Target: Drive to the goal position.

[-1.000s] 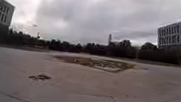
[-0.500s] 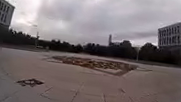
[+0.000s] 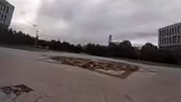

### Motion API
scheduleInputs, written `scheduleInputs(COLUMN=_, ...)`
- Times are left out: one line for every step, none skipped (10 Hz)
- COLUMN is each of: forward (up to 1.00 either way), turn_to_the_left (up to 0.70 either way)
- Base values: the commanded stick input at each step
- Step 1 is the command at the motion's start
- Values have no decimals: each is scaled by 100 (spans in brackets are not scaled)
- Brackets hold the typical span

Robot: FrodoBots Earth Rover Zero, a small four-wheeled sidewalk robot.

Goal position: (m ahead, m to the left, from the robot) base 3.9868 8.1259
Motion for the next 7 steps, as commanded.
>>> scheduleInputs(forward=70, turn_to_the_left=0)
scheduleInputs(forward=70, turn_to_the_left=0)
scheduleInputs(forward=70, turn_to_the_left=0)
scheduleInputs(forward=70, turn_to_the_left=0)
scheduleInputs(forward=70, turn_to_the_left=0)
scheduleInputs(forward=70, turn_to_the_left=0)
scheduleInputs(forward=70, turn_to_the_left=0)
